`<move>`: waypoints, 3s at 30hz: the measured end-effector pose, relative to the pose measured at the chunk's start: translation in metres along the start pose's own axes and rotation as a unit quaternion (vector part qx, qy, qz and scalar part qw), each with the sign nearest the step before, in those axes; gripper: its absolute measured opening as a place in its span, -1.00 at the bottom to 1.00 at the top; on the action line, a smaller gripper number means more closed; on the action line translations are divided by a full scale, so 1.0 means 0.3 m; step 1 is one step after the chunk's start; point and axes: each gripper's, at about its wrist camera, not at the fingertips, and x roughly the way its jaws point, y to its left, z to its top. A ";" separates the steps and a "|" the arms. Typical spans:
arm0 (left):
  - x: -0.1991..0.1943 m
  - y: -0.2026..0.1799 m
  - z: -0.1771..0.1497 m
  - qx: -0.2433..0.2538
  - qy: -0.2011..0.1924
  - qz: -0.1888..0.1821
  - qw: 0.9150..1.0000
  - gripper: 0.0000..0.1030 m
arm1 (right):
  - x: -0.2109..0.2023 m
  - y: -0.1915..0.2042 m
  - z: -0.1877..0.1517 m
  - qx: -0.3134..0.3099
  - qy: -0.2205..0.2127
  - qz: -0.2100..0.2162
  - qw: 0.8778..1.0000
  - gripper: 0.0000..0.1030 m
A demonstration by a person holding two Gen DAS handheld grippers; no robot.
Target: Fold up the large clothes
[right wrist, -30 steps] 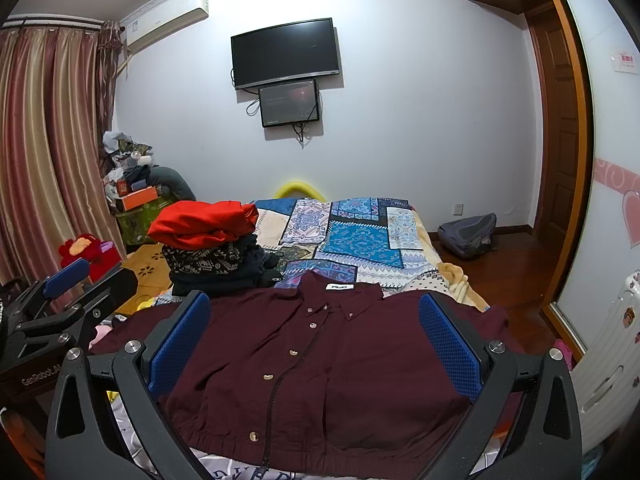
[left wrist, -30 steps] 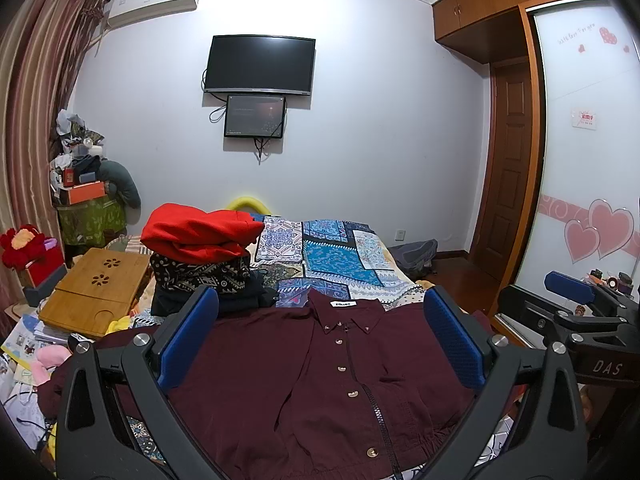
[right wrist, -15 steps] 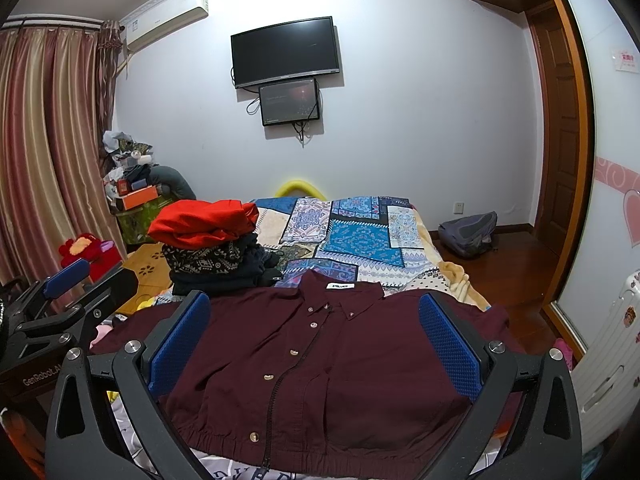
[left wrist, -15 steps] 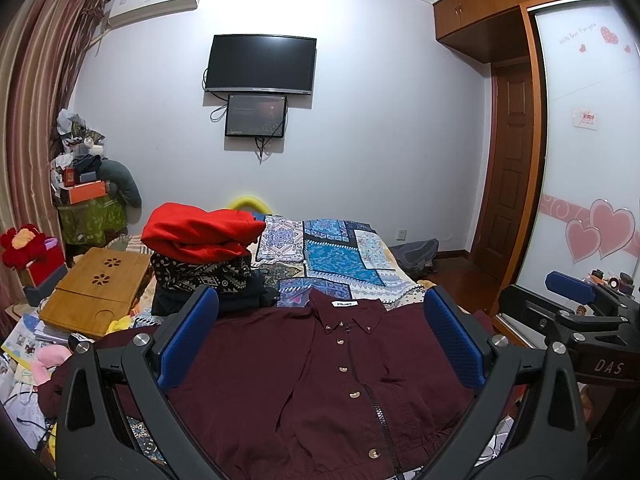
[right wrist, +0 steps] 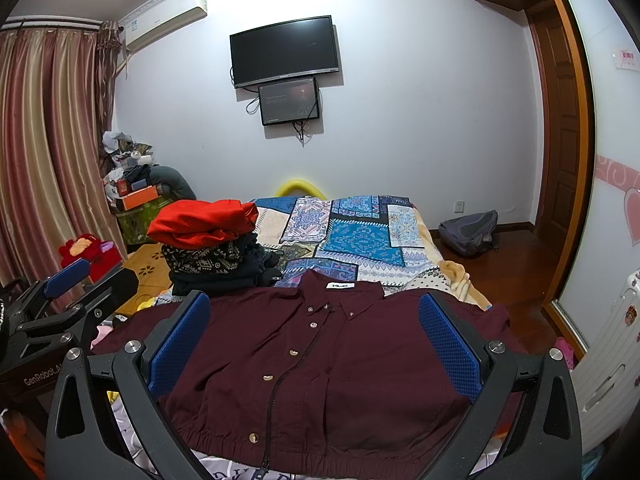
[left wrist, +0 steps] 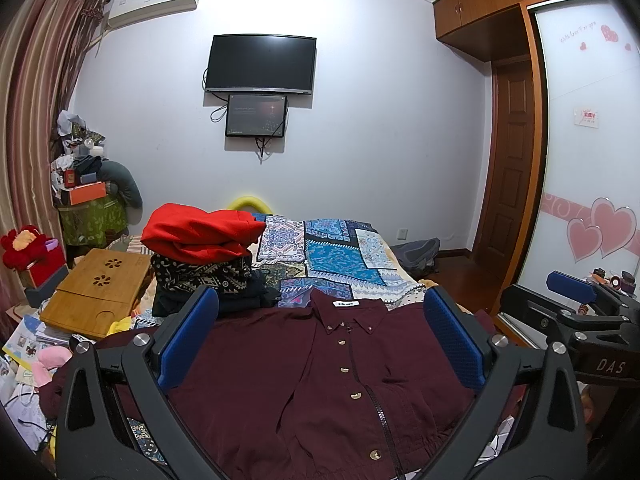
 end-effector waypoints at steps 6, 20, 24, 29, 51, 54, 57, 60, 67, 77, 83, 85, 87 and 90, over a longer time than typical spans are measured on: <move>-0.001 0.001 -0.001 0.000 0.000 -0.001 1.000 1.00 | 0.006 0.007 -0.005 0.000 0.000 0.000 1.000 1.00; 0.004 0.016 -0.005 -0.002 0.002 0.000 1.000 1.00 | 0.018 0.008 -0.025 0.001 0.003 0.000 1.000 1.00; 0.010 0.018 -0.006 -0.003 0.003 0.000 1.000 1.00 | 0.024 0.006 -0.024 0.002 0.005 0.000 1.000 1.00; 0.024 0.025 -0.006 -0.004 0.003 0.003 1.000 1.00 | 0.032 0.005 -0.024 0.003 0.008 -0.002 1.000 1.00; 0.123 0.612 -0.030 -0.073 0.010 0.213 0.974 1.00 | 0.249 -0.022 0.019 -0.007 0.059 -0.021 0.998 1.00; 0.154 0.767 -0.084 -0.096 0.045 0.254 0.961 1.00 | 0.310 -0.031 0.017 -0.006 0.077 -0.027 0.997 1.00; 0.196 0.938 -0.165 -0.156 0.097 0.267 0.946 1.00 | 0.371 -0.034 0.007 -0.006 0.099 -0.034 0.995 1.00; 0.222 1.135 -0.277 -0.237 0.144 0.262 0.924 1.00 | 0.433 -0.042 -0.003 -0.003 0.122 -0.040 0.992 1.00; 0.262 1.389 -0.558 -0.391 0.201 0.240 0.866 0.98 | 0.546 -0.039 -0.033 0.007 0.177 -0.034 0.984 1.00; 0.338 1.573 -0.835 -0.536 0.216 0.197 0.792 0.51 | 0.649 -0.050 -0.075 0.015 0.226 -0.042 0.973 1.00; 0.419 1.614 -0.823 -0.469 0.255 0.255 0.806 -0.45 | 0.669 -0.062 -0.079 0.022 0.233 -0.047 0.971 1.00; 0.442 1.579 -0.762 -0.415 0.262 0.286 0.823 -0.77 | 0.668 -0.063 -0.079 0.024 0.234 -0.049 0.971 1.00; 0.453 1.529 -0.673 -0.359 0.255 0.312 0.842 -0.81 | 0.663 -0.074 -0.078 0.025 0.233 -0.052 0.971 1.00; 0.436 1.484 -0.552 -0.320 0.221 0.321 0.864 -0.83 | 0.653 -0.085 -0.072 0.027 0.228 -0.056 0.972 1.00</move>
